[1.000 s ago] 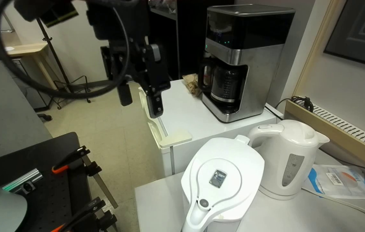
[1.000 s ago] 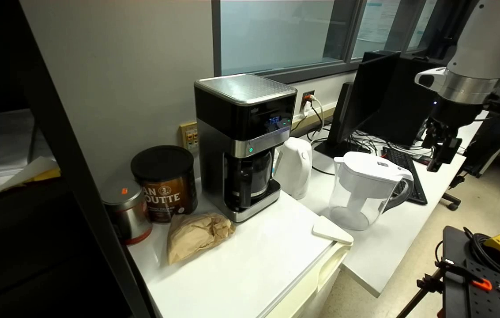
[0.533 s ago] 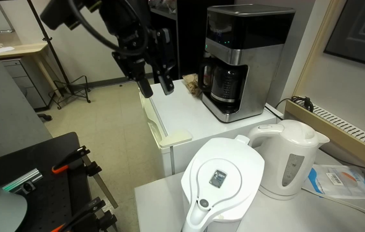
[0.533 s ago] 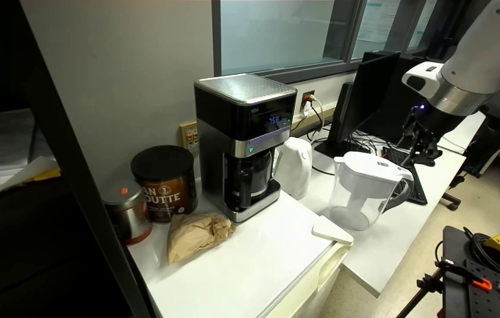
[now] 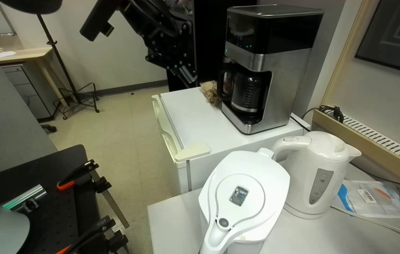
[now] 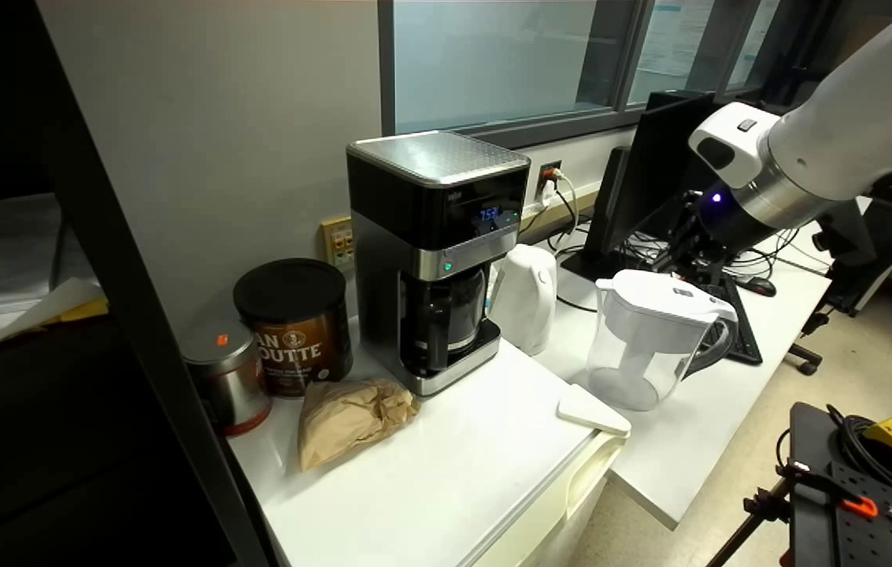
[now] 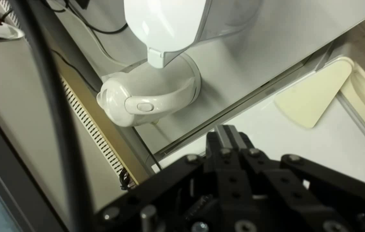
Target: Press a button on the coffee maker
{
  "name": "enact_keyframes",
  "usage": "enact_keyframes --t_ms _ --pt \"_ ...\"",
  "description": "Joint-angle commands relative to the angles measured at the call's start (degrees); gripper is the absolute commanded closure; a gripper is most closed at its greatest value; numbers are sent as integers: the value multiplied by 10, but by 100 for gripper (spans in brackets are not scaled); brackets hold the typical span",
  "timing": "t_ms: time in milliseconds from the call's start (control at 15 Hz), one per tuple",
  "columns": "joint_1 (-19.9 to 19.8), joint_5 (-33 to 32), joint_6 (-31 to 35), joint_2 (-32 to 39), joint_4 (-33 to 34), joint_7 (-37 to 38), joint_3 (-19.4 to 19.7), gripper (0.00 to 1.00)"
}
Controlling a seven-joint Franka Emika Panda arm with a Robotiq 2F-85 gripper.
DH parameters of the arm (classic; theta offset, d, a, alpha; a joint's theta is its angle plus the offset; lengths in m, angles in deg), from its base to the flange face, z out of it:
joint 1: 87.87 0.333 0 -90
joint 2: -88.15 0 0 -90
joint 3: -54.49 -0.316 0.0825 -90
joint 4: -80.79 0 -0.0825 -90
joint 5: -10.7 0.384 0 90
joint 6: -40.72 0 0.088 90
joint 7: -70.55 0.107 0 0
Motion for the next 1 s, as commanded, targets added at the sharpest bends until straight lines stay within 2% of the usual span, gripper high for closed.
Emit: enact_keyframes --t_ms 0,133,400,933 --pt "-10 -88 29 61 52 80 -14 100" --pt "-24 -140 38 91 80 130 -29 100" --pt "-26 -226 42 147 133 213 -38 100" --pt "-17 -358 54 210 194 328 -38 100"
